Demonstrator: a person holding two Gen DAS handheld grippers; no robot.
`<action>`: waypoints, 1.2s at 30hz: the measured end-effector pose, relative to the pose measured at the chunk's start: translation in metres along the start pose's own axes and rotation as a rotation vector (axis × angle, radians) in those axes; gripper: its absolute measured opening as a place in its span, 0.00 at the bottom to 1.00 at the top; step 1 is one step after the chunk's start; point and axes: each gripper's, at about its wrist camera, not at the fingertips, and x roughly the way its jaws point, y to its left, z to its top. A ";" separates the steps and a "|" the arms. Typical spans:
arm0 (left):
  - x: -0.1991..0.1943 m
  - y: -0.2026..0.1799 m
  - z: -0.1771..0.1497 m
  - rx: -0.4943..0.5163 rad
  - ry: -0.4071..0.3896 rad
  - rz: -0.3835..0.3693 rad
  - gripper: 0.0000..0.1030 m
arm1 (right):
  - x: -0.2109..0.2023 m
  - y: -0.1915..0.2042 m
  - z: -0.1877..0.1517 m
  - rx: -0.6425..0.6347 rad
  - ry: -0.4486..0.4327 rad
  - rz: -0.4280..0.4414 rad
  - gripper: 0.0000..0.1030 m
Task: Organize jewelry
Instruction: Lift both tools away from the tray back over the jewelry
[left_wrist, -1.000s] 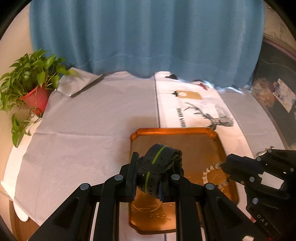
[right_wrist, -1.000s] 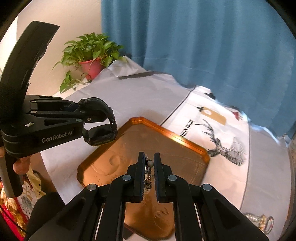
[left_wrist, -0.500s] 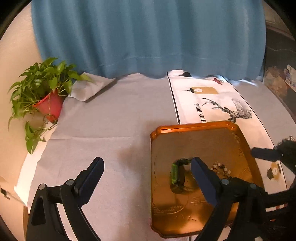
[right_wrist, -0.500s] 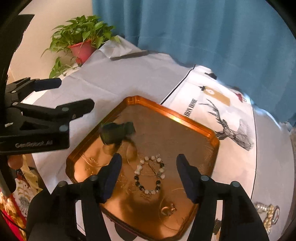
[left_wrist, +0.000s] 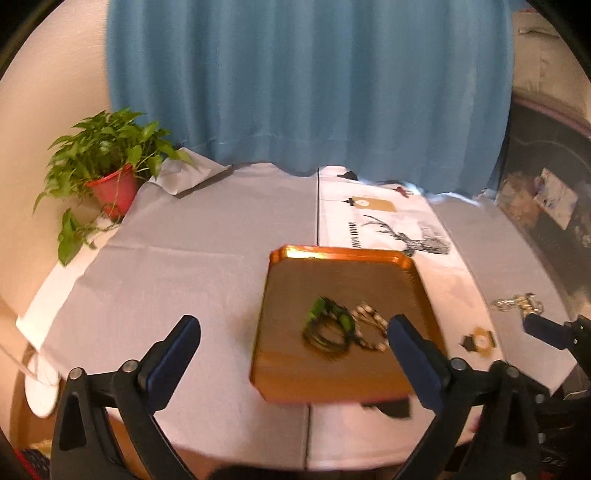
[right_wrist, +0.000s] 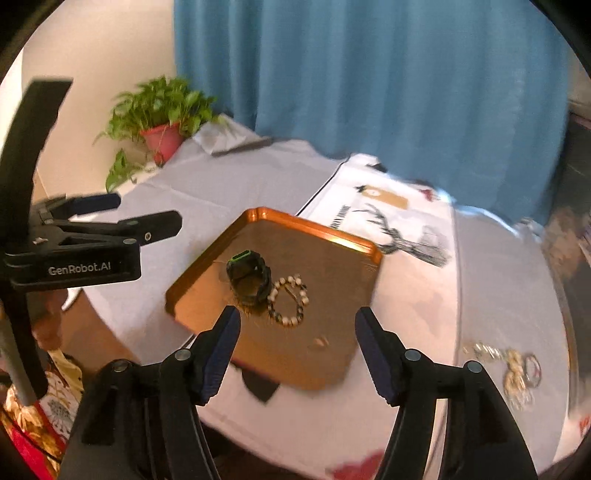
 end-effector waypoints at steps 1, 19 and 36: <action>-0.010 -0.004 -0.006 -0.002 -0.005 -0.009 0.99 | -0.014 -0.003 -0.007 0.013 -0.017 -0.009 0.66; -0.137 -0.145 -0.047 0.283 -0.131 -0.087 1.00 | -0.190 -0.046 -0.116 0.132 -0.208 -0.187 0.73; -0.139 -0.210 -0.054 0.389 -0.088 -0.134 1.00 | -0.248 -0.120 -0.158 0.300 -0.290 -0.305 0.76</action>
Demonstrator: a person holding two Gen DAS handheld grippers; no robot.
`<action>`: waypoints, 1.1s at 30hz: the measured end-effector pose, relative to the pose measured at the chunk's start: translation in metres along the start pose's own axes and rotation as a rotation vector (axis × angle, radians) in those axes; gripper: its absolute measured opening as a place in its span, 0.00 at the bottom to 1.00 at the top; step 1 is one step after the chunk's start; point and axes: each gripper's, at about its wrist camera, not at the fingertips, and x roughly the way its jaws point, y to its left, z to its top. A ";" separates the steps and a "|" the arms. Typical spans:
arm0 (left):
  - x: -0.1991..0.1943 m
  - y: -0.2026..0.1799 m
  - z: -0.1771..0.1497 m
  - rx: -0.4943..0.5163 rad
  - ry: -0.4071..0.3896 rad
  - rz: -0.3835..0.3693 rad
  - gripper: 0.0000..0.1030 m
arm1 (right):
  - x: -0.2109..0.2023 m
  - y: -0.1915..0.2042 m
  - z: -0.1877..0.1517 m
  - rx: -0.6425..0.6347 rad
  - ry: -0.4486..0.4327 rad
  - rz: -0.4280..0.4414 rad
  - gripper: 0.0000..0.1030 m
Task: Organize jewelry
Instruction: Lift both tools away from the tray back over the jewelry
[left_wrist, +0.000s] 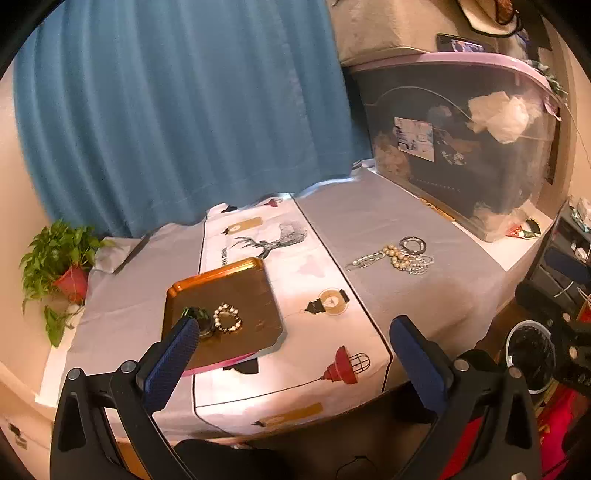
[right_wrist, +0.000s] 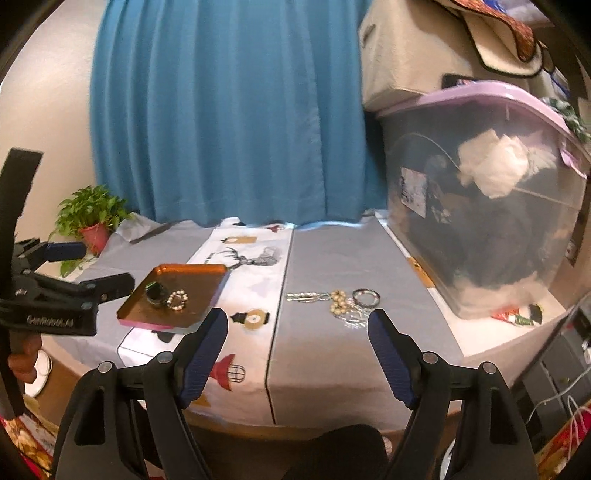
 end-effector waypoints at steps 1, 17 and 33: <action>0.003 -0.002 0.000 0.001 0.003 -0.007 1.00 | 0.002 -0.004 -0.001 0.007 0.006 -0.007 0.76; 0.107 -0.021 0.022 -0.106 0.093 -0.114 1.00 | 0.077 -0.082 -0.014 0.114 0.127 -0.132 0.77; 0.248 -0.055 0.058 0.022 0.199 -0.211 1.00 | 0.215 -0.145 -0.013 0.146 0.264 -0.162 0.77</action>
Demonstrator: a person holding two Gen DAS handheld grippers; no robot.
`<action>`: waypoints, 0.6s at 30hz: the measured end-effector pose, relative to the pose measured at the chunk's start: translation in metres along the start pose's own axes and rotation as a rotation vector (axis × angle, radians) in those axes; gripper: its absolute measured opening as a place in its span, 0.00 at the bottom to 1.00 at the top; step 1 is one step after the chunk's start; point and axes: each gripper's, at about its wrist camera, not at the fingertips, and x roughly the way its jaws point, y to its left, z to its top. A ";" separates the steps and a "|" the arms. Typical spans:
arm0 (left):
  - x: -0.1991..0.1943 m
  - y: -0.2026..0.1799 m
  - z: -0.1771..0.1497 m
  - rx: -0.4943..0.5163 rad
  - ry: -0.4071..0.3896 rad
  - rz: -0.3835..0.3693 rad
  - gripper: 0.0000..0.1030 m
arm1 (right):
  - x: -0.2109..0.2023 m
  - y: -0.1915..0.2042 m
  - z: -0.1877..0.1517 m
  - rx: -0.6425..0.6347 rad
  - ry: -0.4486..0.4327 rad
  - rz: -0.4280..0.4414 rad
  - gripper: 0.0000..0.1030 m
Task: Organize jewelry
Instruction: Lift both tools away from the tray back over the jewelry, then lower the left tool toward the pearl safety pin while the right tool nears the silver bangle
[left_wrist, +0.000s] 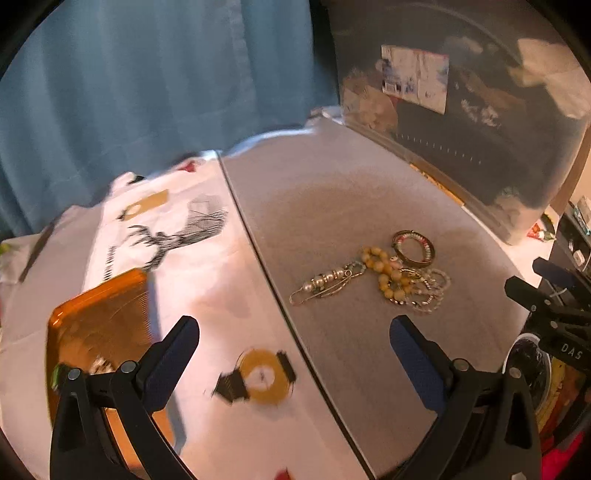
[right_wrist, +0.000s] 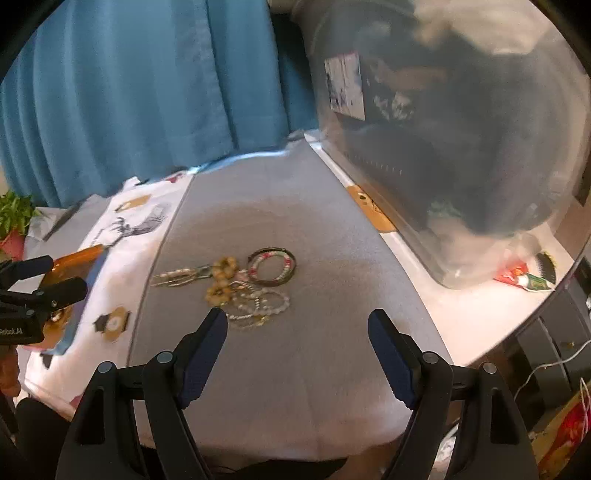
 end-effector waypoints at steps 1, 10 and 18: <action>0.012 0.000 0.003 0.012 0.014 -0.006 1.00 | 0.007 -0.001 0.002 -0.001 0.007 -0.002 0.77; 0.078 0.000 0.013 0.073 0.114 -0.010 0.99 | 0.072 -0.006 0.019 -0.033 0.066 -0.047 0.77; 0.105 0.008 0.021 0.033 0.149 -0.016 0.99 | 0.125 -0.005 0.037 -0.062 0.116 -0.092 0.77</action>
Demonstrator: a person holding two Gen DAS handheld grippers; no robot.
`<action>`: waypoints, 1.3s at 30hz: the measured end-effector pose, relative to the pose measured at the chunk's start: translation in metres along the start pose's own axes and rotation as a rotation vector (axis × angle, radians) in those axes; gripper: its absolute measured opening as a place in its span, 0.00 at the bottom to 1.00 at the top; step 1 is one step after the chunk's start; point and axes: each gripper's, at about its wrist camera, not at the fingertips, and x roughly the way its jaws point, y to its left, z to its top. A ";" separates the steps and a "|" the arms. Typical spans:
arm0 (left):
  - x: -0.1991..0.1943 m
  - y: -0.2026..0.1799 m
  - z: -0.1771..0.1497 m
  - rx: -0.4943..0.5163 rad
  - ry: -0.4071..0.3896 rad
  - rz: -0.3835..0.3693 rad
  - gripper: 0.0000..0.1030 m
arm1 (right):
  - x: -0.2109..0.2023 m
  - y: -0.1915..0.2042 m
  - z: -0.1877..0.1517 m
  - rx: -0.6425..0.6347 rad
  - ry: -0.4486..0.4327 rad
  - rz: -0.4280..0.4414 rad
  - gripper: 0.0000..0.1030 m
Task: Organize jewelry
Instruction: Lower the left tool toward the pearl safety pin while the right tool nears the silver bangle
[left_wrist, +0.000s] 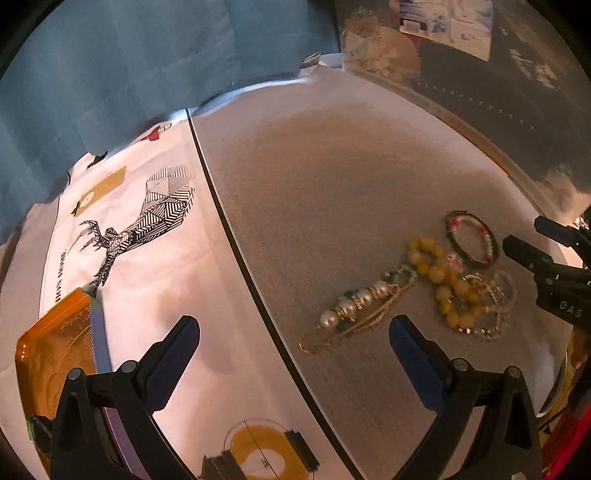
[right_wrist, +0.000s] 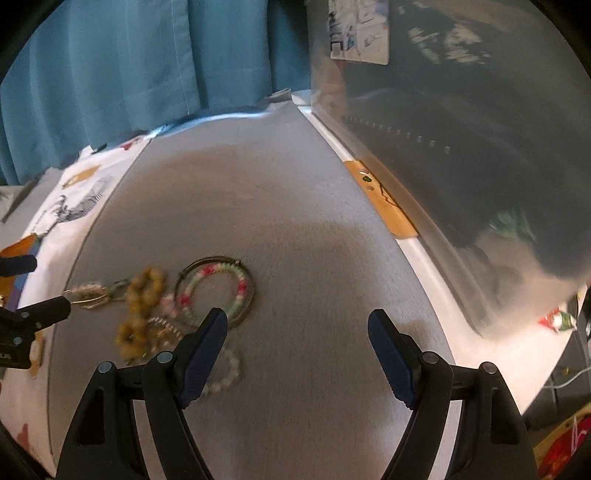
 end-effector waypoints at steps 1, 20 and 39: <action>0.002 0.001 0.000 -0.006 0.003 -0.002 0.99 | 0.004 0.001 0.002 -0.005 0.003 -0.003 0.77; 0.003 0.003 -0.002 -0.010 0.004 -0.026 0.99 | 0.001 -0.041 -0.012 -0.004 0.035 -0.194 0.77; 0.015 0.006 -0.002 0.043 0.051 -0.019 0.99 | -0.006 -0.023 -0.024 -0.038 0.010 -0.034 0.78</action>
